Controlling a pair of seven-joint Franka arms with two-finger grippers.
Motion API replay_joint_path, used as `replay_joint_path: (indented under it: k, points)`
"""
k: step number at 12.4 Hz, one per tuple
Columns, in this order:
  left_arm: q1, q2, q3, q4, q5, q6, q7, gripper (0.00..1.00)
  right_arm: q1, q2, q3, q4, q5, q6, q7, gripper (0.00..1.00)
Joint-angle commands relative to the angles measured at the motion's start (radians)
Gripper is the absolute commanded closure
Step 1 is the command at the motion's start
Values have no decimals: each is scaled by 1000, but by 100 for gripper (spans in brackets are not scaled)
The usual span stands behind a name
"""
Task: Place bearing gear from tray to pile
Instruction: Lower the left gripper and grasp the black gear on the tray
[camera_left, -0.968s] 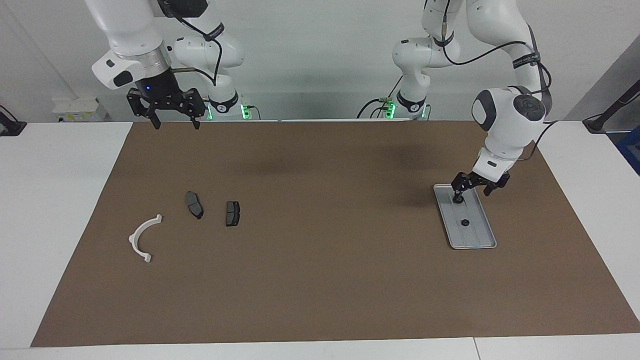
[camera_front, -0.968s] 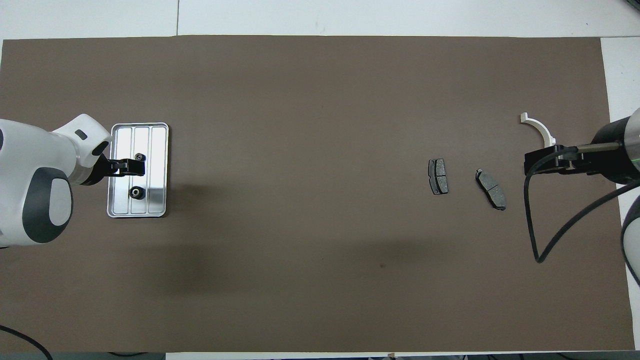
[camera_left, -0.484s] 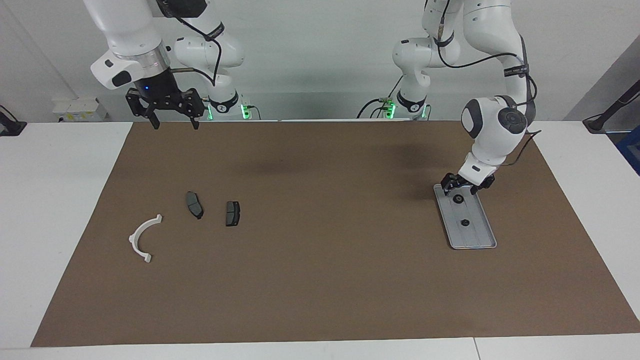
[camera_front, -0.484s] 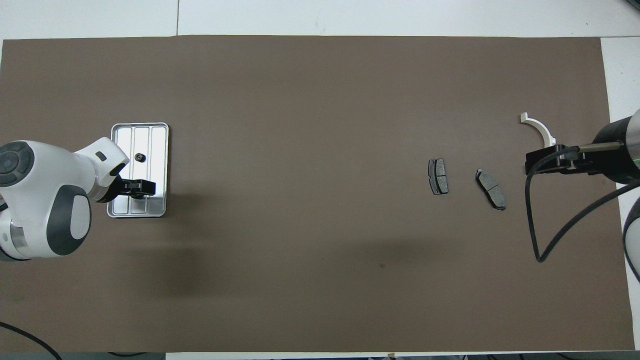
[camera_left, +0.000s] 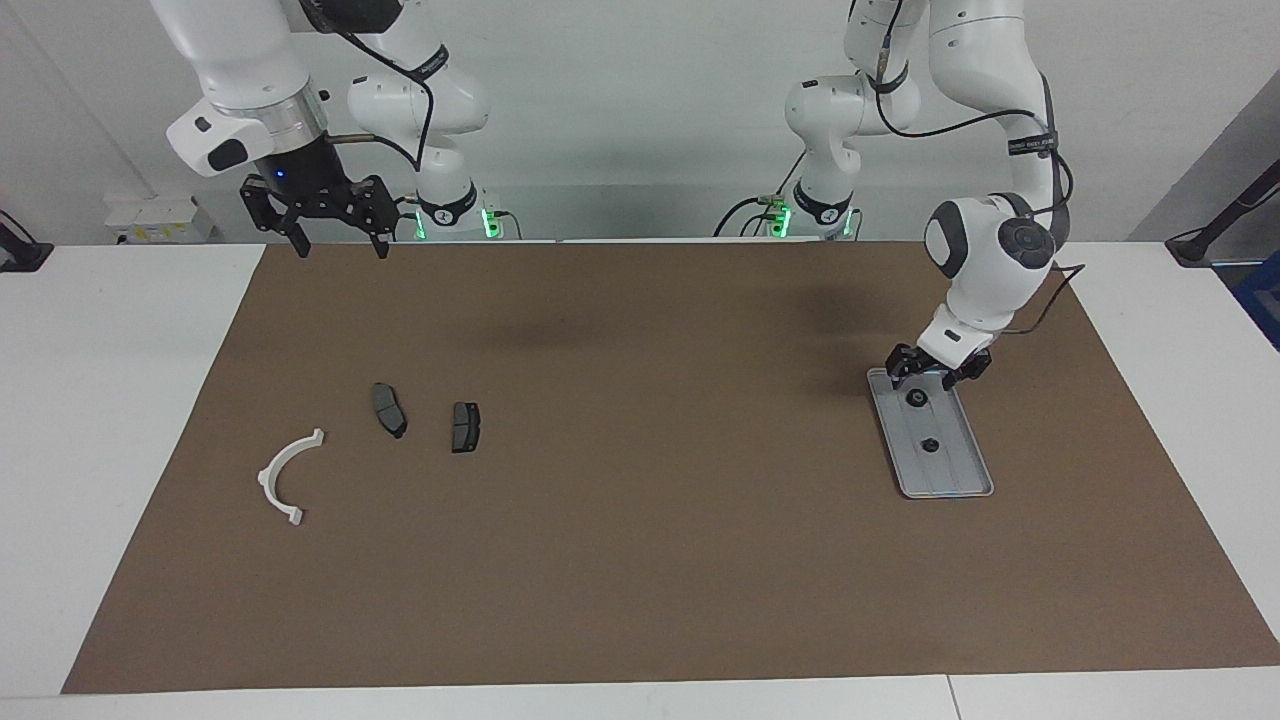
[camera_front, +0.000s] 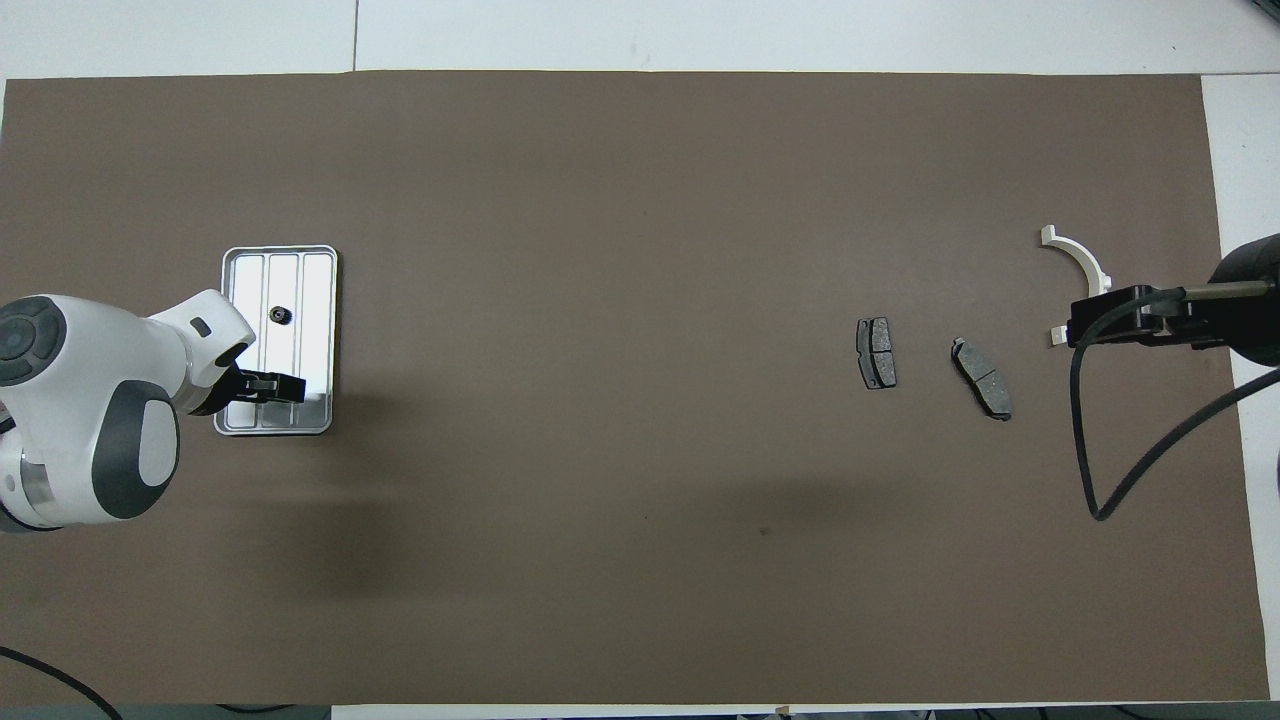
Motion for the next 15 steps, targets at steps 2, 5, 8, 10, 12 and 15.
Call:
replay_joint_path:
  k: [2, 5, 8, 10, 12, 15]
  points:
    - [7, 15, -6, -25, -12, 72, 20, 8, -1, -10, -12, -10, 22, 15, -27, 0]
    - [2, 34, -6, -25, -12, 91, 19, 9, 1, -10, -12, -13, 24, 15, -24, 0]
    - [2, 37, -6, -25, -12, 88, 13, 9, -1, -12, -12, -15, 22, 13, -25, 0]
    - [2, 37, -6, -27, -12, 85, 14, 10, -1, -12, -12, -13, 22, 15, -25, 0]
    - [-1, 37, -6, -25, -12, 82, 13, 14, -4, -12, -12, -16, 22, 13, -31, 0]
    - [-4, 40, -7, -22, -13, 83, 10, 45, 2, -21, -12, -27, 22, 10, -27, 0]
